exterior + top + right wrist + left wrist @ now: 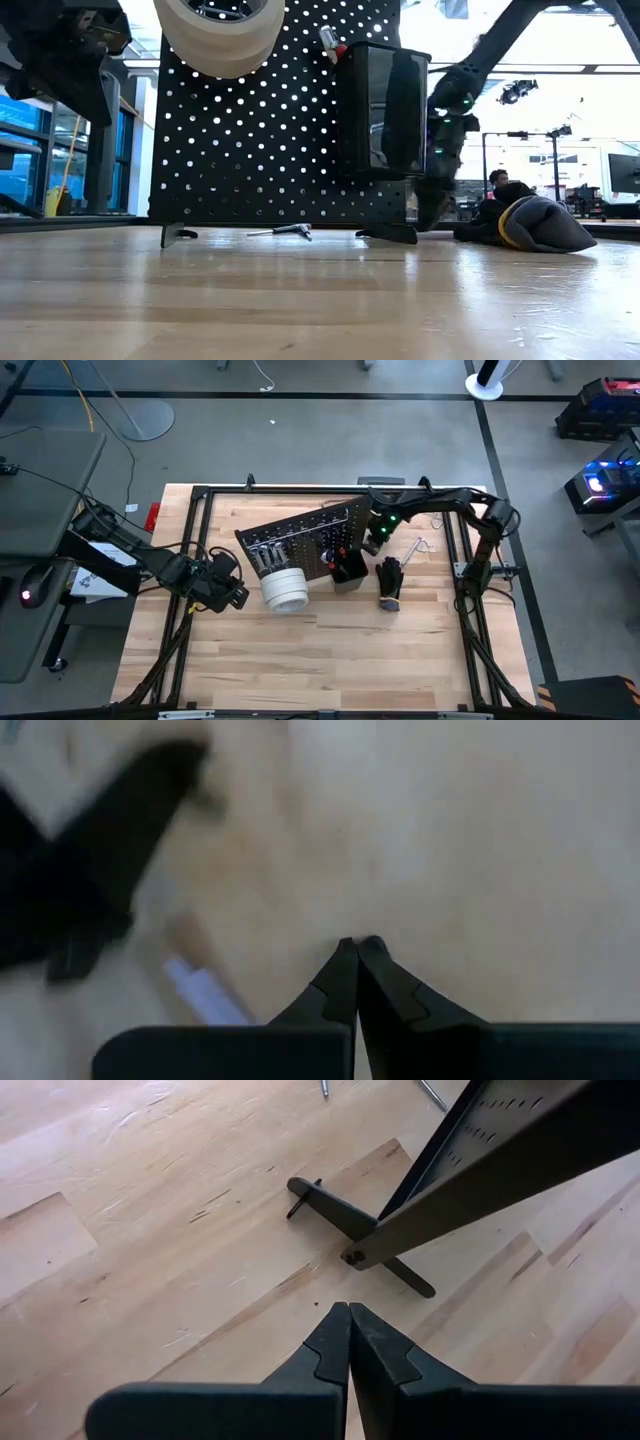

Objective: Hang tools onto peg board
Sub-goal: Hang the light purple pen onto the pegboard

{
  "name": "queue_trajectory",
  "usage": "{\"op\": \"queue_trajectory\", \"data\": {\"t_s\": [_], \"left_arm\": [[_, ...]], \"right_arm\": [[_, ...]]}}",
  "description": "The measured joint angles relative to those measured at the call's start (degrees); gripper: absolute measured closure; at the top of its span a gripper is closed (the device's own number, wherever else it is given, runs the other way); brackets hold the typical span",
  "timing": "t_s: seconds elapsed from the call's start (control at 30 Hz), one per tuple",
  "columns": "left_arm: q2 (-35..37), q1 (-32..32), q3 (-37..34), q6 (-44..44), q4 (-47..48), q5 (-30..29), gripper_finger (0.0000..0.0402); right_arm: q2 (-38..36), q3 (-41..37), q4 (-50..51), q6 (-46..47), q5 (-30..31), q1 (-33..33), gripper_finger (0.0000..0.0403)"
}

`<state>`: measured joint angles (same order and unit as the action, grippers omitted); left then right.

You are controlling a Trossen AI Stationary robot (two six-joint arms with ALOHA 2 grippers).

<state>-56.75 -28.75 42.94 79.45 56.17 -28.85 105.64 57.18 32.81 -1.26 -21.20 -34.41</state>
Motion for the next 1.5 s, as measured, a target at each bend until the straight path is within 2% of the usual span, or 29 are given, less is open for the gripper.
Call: {"op": "queue_trajectory", "data": {"t_s": [0.27,0.43,0.53,0.8,0.97,1.17,1.33,1.5], "left_arm": [[-0.2,0.0,0.0,-0.3,-0.3,-0.7,0.0401],[-0.2,0.7,0.0,-0.5,-0.3,-1.6,0.0401],[-0.2,1.1,0.0,-0.5,-0.3,-1.8,0.0402],[-0.2,1.9,0.0,-0.6,-0.3,-3.5,0.0401],[-0.2,1.9,0.0,-0.6,-0.3,-4.0,0.0402],[-0.2,1.9,0.0,-0.6,-0.3,-3.8,0.0402],[-0.2,1.9,0.0,-0.6,-0.3,-3.8,0.0402],[-0.2,1.8,0.0,-0.6,-0.3,-3.5,0.0402]], "right_arm": [[-14.1,-14.6,0.2,6.5,-0.4,0.3,0.0403],[-23.8,-17.9,-1.9,9.4,-0.1,1.5,0.0403],[-27.4,-18.2,0.7,10.2,2.6,3.7,0.0403],[-29.8,-18.3,-1.2,17.9,4.7,14.1,0.0403],[-29.6,-22.3,-1.8,25.2,6.7,21.0,0.0403],[-30.5,-26.8,-1.5,33.8,4.2,30.5,0.0403],[-33.3,-23.8,-1.3,32.4,6.4,33.6,0.0403],[-33.9,-18.6,-1.4,19.5,9.4,30.4,0.0403]]}}
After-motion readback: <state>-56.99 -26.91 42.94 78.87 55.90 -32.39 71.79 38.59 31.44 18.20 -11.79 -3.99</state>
